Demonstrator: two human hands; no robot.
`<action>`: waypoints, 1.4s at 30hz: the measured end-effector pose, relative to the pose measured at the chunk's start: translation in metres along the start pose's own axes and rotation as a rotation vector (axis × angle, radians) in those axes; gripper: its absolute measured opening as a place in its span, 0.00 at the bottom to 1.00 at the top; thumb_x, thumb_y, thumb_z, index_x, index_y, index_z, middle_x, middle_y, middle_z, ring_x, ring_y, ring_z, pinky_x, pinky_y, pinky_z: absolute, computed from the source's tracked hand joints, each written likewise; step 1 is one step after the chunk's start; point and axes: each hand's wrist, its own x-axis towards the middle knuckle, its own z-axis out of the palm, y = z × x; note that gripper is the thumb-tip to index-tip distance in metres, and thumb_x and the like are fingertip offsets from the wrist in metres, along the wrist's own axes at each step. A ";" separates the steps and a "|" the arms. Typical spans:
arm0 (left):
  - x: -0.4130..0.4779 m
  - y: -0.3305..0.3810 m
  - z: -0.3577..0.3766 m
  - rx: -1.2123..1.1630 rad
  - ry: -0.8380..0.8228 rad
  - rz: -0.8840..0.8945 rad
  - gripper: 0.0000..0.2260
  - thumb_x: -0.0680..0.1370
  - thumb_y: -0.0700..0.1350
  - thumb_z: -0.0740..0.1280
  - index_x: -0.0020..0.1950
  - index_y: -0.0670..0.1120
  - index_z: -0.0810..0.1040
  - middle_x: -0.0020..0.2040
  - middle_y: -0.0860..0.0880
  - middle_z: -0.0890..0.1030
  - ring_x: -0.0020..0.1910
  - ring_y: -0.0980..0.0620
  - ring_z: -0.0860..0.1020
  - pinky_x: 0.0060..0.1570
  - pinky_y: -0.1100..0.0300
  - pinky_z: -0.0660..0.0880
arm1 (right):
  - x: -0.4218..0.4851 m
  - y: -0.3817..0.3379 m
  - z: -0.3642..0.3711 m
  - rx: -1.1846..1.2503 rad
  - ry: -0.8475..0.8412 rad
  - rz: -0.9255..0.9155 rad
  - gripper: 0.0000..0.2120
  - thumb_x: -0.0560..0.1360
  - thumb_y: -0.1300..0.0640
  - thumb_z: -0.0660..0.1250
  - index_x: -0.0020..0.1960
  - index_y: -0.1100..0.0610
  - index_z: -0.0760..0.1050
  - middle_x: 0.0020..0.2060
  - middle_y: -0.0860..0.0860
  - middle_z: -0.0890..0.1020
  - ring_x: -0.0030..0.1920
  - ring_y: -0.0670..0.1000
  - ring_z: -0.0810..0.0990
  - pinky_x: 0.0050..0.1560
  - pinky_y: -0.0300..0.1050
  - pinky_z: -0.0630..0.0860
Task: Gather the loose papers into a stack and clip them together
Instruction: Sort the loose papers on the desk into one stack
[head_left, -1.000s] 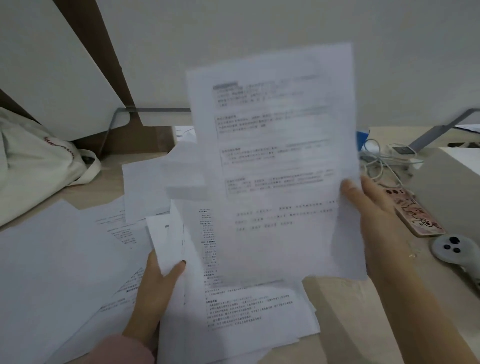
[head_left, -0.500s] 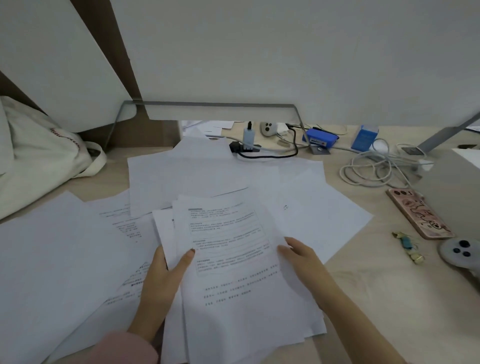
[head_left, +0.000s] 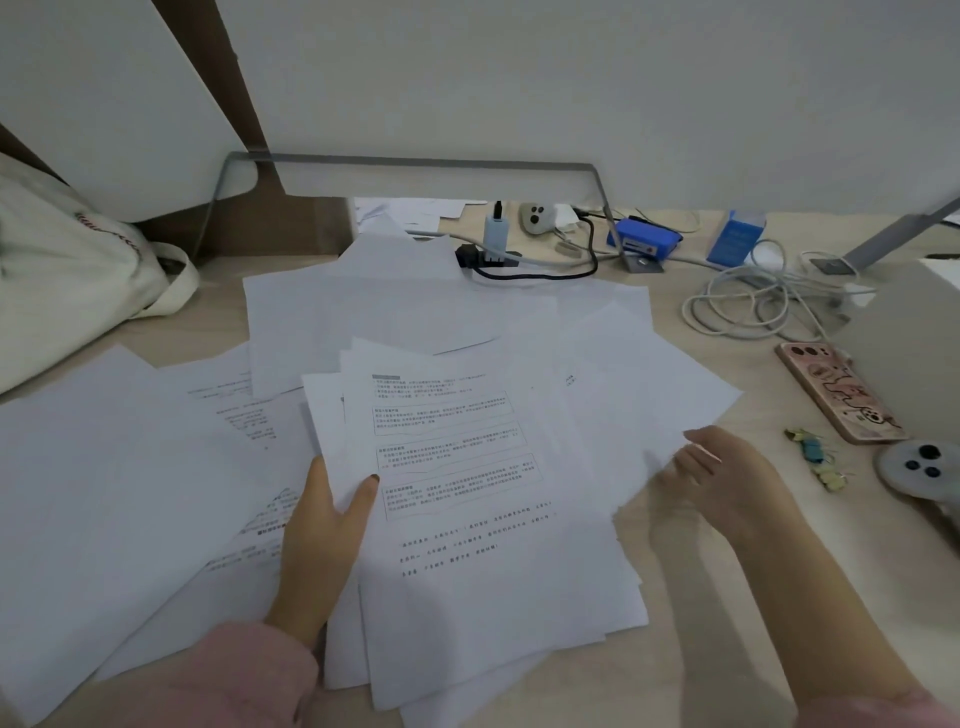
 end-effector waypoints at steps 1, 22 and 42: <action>0.000 0.000 0.000 0.002 0.002 -0.002 0.12 0.77 0.44 0.65 0.59 0.54 0.69 0.49 0.64 0.75 0.51 0.56 0.75 0.52 0.58 0.70 | -0.001 -0.001 0.001 0.063 -0.051 0.007 0.12 0.70 0.63 0.68 0.34 0.53 0.66 0.28 0.51 0.66 0.30 0.49 0.68 0.41 0.43 0.76; -0.003 0.003 -0.001 -0.016 0.004 -0.018 0.10 0.78 0.43 0.63 0.58 0.54 0.69 0.48 0.65 0.75 0.48 0.58 0.75 0.52 0.56 0.71 | 0.000 -0.010 0.021 -0.583 0.342 -0.750 0.11 0.77 0.62 0.59 0.55 0.60 0.78 0.41 0.53 0.80 0.41 0.51 0.75 0.41 0.39 0.72; -0.005 0.011 -0.003 -0.159 0.021 -0.039 0.11 0.80 0.45 0.58 0.61 0.47 0.73 0.50 0.59 0.78 0.49 0.60 0.77 0.52 0.60 0.71 | -0.079 0.090 0.097 -1.436 -0.331 -1.338 0.07 0.65 0.64 0.74 0.36 0.55 0.77 0.32 0.47 0.75 0.32 0.47 0.74 0.27 0.37 0.70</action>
